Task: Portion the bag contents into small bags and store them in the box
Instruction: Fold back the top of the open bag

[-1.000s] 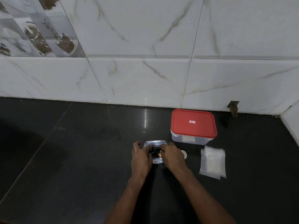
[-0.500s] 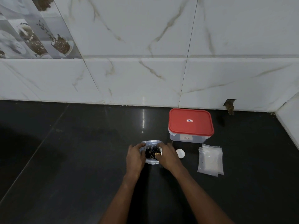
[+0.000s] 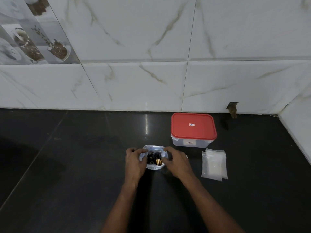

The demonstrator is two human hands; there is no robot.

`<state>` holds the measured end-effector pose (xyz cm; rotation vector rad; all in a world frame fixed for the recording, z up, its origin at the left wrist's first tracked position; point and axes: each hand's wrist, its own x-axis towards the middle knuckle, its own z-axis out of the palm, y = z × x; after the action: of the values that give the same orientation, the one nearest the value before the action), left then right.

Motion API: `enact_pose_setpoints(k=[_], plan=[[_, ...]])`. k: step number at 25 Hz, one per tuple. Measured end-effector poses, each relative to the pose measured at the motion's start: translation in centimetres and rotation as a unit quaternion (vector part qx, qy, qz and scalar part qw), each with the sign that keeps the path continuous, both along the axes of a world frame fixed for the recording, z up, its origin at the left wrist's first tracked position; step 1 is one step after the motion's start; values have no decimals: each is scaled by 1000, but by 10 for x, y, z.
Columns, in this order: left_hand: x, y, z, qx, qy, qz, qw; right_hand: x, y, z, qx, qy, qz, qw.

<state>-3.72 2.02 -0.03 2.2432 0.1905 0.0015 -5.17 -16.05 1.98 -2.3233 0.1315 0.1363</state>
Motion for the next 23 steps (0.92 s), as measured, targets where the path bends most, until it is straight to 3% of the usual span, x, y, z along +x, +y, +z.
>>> enact_pose_setpoints(k=[3, 7, 11, 17, 20, 23], plan=[[-14, 8, 1, 36, -72, 17, 997, -16, -37, -1, 36, -65, -103, 992], [-38, -15, -4, 157, -168, -114, 966, -41, -84, -10, -12, -81, -247, 965], [-42, -45, -7, 154, -141, -94, 974, -60, -110, -17, -94, -54, -312, 944], [-28, -71, -19, 223, -100, -129, 961, -57, -126, -33, -140, -4, -296, 945], [-26, -71, -22, 186, -85, -112, 973, -51, -125, -34, -108, 18, -327, 939], [-23, -73, -25, 156, -98, -109, 977, -49, -129, -31, 4, -5, -360, 933]])
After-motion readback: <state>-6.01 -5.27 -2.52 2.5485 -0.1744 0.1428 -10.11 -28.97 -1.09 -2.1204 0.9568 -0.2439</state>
